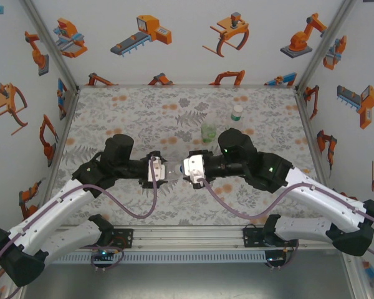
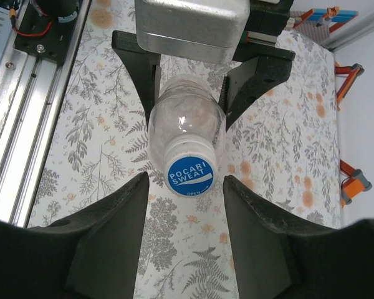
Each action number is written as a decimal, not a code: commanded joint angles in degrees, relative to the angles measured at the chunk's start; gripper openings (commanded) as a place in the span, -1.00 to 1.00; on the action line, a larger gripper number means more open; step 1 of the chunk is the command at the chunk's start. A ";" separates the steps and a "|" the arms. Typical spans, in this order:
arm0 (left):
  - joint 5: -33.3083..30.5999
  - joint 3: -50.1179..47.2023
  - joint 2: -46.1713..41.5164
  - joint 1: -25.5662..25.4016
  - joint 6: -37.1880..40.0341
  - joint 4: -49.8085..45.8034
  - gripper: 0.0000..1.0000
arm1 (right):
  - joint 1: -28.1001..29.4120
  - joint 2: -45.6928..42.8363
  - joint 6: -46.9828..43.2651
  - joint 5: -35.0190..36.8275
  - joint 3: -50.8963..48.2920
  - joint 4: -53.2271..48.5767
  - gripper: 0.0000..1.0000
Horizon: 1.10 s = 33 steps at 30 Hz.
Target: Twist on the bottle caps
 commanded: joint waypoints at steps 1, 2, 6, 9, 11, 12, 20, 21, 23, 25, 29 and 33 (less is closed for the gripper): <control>2.24 1.83 0.32 -0.15 1.14 -1.04 -1.00 | 0.05 0.11 -0.10 -2.52 1.84 2.16 -0.06; 2.22 1.91 0.38 -0.19 1.15 -1.20 -1.00 | 0.01 0.06 0.17 -2.91 1.70 2.46 -0.09; 2.10 2.09 0.55 -0.15 1.20 -1.40 -1.00 | 0.04 0.12 0.76 -3.41 1.43 3.08 -0.18; 2.23 2.09 0.51 -0.14 1.21 -1.40 -1.00 | 0.05 0.21 0.92 -3.33 1.26 3.26 -0.22; 2.12 2.09 0.43 -0.14 1.18 -1.40 -1.00 | 0.05 0.12 0.94 -3.28 1.12 3.40 -0.31; 2.09 2.05 0.43 -0.15 1.19 -1.40 -1.00 | 0.04 0.12 0.96 -3.32 1.01 3.36 -0.35; 0.78 2.26 0.43 -0.14 0.91 -1.40 -1.00 | 0.04 -0.22 6.65 1.74 -0.85 7.65 -1.00; 0.42 2.27 0.38 -0.14 0.90 -1.40 -1.00 | 0.03 -0.46 8.75 3.25 -1.53 9.09 -1.00; -1.00 2.18 0.28 -0.15 0.55 -0.93 -1.00 | -0.02 -0.93 14.00 6.66 -3.35 12.73 -1.00; -2.66 1.94 0.03 -0.15 0.04 -0.16 -1.00 | 0.05 -1.45 20.42 10.72 -5.34 17.01 -1.00; -6.49 1.24 -0.79 -0.16 -0.98 1.66 -1.00 | 0.02 -2.18 33.68 19.30 -8.75 23.78 -1.00; -9.86 0.53 -1.42 -0.19 -1.51 3.05 -1.00 | -0.02 -3.14 48.94 28.55 -11.24 27.78 -1.00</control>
